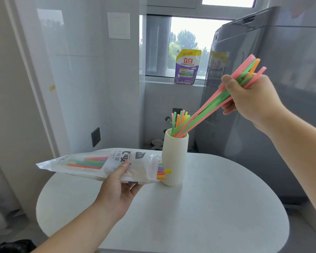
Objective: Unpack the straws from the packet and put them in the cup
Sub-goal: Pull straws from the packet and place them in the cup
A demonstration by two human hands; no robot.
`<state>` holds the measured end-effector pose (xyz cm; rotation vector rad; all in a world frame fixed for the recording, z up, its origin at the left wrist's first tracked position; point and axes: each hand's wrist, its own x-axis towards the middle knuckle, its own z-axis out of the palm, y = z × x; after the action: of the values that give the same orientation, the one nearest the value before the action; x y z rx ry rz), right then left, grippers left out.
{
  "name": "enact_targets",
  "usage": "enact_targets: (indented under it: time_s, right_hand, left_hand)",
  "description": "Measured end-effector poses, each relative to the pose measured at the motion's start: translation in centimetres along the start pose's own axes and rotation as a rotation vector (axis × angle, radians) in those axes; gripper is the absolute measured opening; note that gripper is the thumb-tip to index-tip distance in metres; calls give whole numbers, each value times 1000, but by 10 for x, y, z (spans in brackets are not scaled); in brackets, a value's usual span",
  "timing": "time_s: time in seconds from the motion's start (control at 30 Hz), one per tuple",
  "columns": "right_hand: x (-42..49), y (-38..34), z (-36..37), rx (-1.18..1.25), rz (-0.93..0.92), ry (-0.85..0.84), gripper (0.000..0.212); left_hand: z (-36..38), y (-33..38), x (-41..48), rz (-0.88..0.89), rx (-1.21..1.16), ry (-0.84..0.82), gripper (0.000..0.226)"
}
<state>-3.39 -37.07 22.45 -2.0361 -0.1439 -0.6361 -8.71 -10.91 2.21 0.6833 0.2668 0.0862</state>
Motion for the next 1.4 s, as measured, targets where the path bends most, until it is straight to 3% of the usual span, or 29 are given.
enact_targets:
  time_s: [0.37, 0.83, 1.1, 1.4]
  right_hand:
    - [14, -3, 23, -67, -45, -127, 23]
    - [32, 13, 87, -237, 94, -316, 36]
    - [24, 28, 88, -286, -48, -149, 60]
    - [-20, 25, 79, -229, -242, 30, 16]
  left_hand:
    - [2, -2, -3, -5, 8, -14, 29]
    - [2, -1, -4, -12, 13, -11, 36]
    - [1, 2, -5, -4, 8, -8, 31]
    - [3, 4, -5, -8, 13, -7, 32]
